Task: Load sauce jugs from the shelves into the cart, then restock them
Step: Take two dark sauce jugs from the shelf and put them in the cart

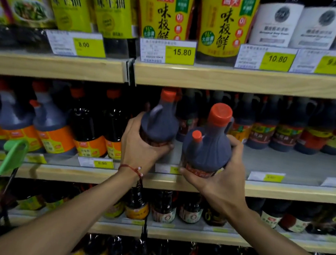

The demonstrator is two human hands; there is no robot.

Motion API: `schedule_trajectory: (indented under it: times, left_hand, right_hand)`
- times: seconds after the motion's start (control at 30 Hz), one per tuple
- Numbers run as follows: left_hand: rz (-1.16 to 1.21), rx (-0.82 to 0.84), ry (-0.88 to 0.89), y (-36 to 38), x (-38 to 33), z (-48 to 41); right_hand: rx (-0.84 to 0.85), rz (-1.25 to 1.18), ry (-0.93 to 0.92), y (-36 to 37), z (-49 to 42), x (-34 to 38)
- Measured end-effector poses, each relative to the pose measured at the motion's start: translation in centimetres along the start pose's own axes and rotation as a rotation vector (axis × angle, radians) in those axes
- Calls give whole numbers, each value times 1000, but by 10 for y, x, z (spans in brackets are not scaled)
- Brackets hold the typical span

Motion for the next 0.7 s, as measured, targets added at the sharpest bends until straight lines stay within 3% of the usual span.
schedule_trajectory:
  times: [0.17, 0.3, 0.57, 0.7]
  left_hand:
    - [0, -52, -27, 12, 7, -6]
    - [-63, -1, -47, 27, 10, -19]
    - [-14, 84, -295, 50, 52, -31]
    - [29, 215, -400, 52, 66, -43]
  right_hand:
    - [-43, 41, -64, -4, -17, -5]
    - [-57, 66, -110, -2, -28, -7]
    - [-71, 6, -41, 8, -26, -24]
    - [-69, 2, 14, 9, -21, -27]
Point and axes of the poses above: each hand's wrist, its own z-axis away from the middle knuckle, its own y-axis out of the palm, x = y × z, the point moved 4 cm from there along -z, towards the middle knuckle, and after that the axes turned 4 degrees about x, right-handed, at the moved point
